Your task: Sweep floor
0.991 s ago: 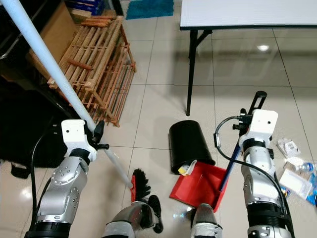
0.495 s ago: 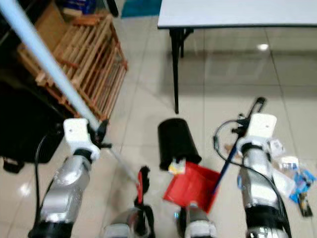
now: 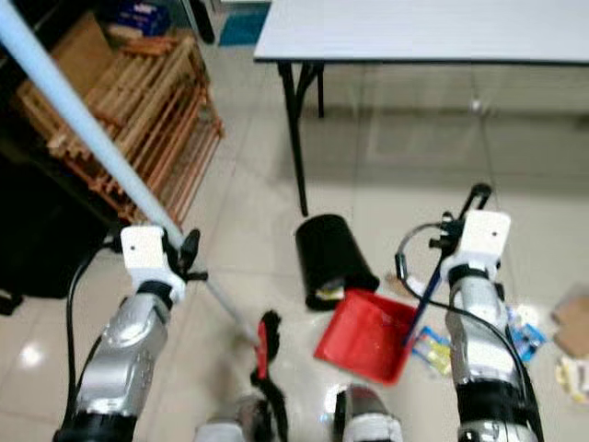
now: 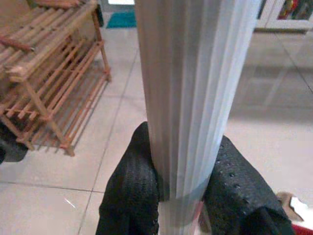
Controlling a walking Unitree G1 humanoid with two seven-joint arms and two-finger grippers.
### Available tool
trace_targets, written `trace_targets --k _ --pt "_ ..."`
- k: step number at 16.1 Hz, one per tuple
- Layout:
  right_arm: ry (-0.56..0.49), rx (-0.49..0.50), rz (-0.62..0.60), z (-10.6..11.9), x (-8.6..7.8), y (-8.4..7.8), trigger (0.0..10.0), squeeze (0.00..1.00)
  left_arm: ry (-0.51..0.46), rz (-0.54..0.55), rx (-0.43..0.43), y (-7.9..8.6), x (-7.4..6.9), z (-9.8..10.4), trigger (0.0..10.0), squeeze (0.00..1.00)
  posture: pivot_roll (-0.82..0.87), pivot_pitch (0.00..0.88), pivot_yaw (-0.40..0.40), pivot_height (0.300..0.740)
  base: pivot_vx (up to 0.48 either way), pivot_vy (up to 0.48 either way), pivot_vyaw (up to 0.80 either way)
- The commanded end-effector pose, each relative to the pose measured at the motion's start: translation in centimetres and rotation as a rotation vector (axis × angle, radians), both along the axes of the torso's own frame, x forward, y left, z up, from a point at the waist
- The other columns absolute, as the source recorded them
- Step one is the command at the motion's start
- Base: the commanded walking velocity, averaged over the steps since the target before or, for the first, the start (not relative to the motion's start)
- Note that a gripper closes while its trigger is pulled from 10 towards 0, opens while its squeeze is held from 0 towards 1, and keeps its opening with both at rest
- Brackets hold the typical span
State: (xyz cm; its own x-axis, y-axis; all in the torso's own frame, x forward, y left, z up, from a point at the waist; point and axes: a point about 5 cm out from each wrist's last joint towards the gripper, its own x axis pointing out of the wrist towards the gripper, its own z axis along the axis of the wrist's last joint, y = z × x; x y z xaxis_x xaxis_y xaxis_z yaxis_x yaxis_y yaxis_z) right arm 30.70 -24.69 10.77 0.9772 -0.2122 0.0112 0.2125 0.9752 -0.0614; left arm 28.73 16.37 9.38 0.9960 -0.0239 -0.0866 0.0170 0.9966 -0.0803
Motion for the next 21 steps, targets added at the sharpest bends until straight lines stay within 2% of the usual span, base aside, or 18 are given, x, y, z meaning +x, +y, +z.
trace_targets --k 1,6,13,21 --pt "0.004 0.019 0.007 -0.22 0.02 0.18 10.0 0.00 0.008 0.022 0.012 0.52 -0.23 -0.34 10.0 0.00 -0.18 0.198 0.141 0.740 0.000 0.000 0.00" --pt "0.022 0.020 0.013 -0.68 -0.02 0.29 10.0 0.00 0.029 0.043 0.010 0.88 -0.55 -1.11 10.0 0.00 -0.18 0.200 0.137 0.740 0.000 0.000 0.00" --pt "0.026 0.003 0.026 -0.65 0.04 0.43 10.0 0.00 0.023 0.050 0.009 0.87 -0.46 -1.16 10.0 0.00 -0.18 0.204 0.134 0.740 0.000 0.000 0.00" --pt "0.026 -0.003 0.038 -0.62 0.15 0.63 10.0 0.00 0.027 0.053 0.024 1.14 -0.30 -1.06 10.0 0.00 -0.18 0.210 0.135 0.740 0.000 0.000 0.76"
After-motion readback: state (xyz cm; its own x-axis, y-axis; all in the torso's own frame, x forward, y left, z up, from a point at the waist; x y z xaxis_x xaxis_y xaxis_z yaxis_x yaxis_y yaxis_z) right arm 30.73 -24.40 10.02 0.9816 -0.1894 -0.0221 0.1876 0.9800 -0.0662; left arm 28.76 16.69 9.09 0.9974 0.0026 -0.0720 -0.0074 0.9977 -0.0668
